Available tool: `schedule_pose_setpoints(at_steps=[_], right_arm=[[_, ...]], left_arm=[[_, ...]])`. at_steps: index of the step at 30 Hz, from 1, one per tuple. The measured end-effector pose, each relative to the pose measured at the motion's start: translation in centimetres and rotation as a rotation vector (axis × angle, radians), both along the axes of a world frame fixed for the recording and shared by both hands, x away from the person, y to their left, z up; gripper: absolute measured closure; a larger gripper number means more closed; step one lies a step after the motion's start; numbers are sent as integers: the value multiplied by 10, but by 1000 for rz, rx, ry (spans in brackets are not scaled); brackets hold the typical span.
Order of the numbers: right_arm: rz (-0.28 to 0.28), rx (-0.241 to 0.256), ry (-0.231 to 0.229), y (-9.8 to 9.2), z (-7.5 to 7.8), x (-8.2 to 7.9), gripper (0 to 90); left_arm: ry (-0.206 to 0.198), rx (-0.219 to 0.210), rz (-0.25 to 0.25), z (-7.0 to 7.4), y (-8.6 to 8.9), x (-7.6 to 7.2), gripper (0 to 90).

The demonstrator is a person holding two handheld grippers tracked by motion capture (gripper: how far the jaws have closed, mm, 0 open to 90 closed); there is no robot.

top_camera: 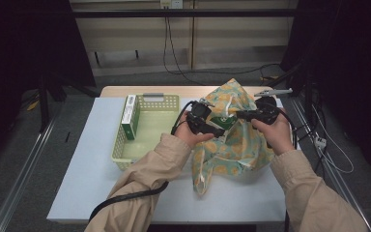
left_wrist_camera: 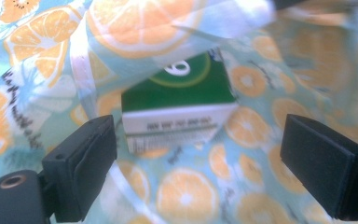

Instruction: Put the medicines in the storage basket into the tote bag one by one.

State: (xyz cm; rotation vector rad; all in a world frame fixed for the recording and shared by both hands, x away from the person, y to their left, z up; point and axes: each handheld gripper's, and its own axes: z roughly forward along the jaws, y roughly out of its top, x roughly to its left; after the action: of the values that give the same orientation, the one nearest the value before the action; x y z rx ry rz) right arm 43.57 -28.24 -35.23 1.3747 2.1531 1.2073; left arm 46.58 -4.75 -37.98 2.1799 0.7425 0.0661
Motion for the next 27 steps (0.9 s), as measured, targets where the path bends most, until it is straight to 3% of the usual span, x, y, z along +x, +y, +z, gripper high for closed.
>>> schedule_pose_setpoints(at_steps=[11, 18, 27], right_arm=[[12, -2, 16, 6, -8, 0, 898], [29, -9, 15, 12, -6, -2, 898], [37, -15, 17, 13, -5, -3, 898]], left_arm=[[-8, -8, -18, 18, 39, -17, 107], [-44, 7, -10, 31, 62, -21, 103], [-33, 0, -18, 41, 88, -22, 95]])
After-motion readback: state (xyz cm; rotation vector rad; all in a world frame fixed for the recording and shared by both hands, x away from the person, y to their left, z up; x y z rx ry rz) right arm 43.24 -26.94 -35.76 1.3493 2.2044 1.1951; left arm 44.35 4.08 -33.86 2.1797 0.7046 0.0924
